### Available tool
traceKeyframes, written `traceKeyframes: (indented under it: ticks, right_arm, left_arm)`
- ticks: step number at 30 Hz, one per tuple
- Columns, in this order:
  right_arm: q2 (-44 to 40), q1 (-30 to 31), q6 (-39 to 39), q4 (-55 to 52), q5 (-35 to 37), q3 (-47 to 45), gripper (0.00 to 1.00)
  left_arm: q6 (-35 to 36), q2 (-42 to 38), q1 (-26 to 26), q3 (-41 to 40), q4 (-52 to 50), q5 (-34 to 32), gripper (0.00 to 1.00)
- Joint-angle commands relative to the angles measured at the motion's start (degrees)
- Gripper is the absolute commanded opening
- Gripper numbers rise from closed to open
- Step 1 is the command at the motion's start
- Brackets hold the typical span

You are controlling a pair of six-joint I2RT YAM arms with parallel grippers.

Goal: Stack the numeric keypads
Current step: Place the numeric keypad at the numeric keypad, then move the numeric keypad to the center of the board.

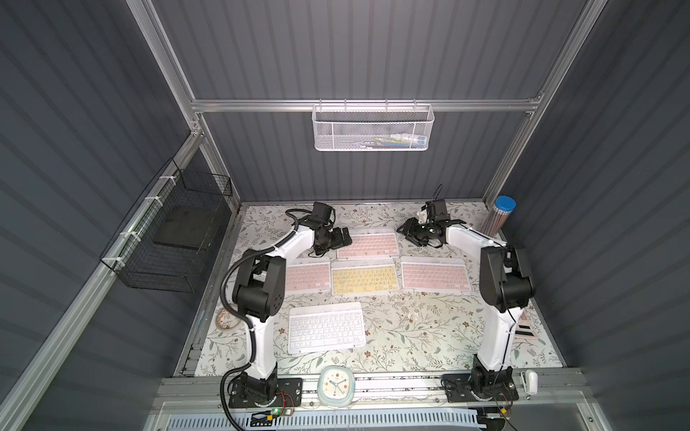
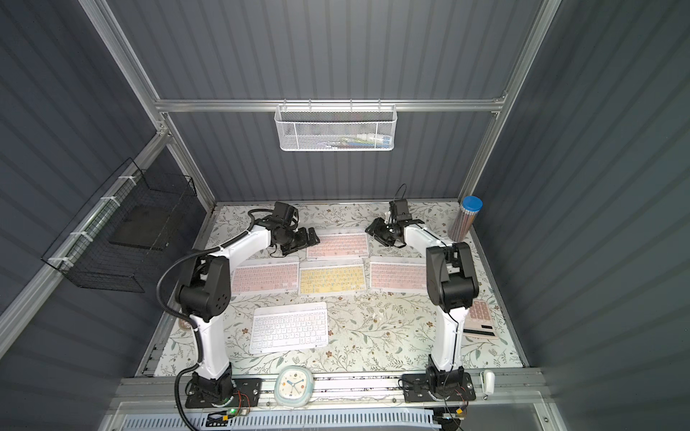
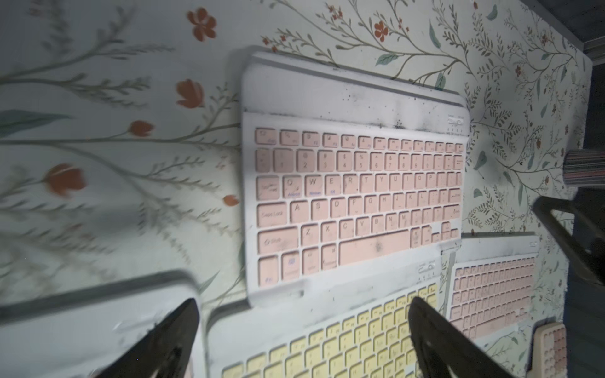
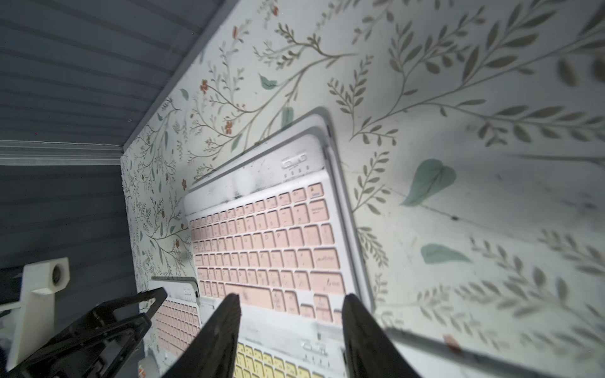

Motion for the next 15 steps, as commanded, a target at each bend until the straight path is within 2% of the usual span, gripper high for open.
traceKeyframes:
  ticks: [1, 6, 10, 15]
  right_arm:
    - [-9.6, 5.5, -5.1, -6.4, 10.9, -4.6, 0.53]
    - [-20.5, 14.6, -6.5, -11.9, 18.8, -13.6, 0.57]
    - [-26.9, 22.4, -6.8, -13.2, 22.4, -19.9, 0.78]
    - [-30.8, 30.2, -4.0, -13.9, 22.4, -24.5, 0.93]
  left_arm:
    - [1.3, -10.4, -0.5, -7.1, -8.3, -9.0, 1.00]
    - [-4.0, -25.4, -2.1, -22.3, -15.4, -15.3, 1.00]
    - [-9.8, -36.6, -2.8, -33.7, -16.7, -15.1, 1.00]
    - [-14.4, -47.3, -3.1, -41.4, -19.8, -17.4, 1.00]
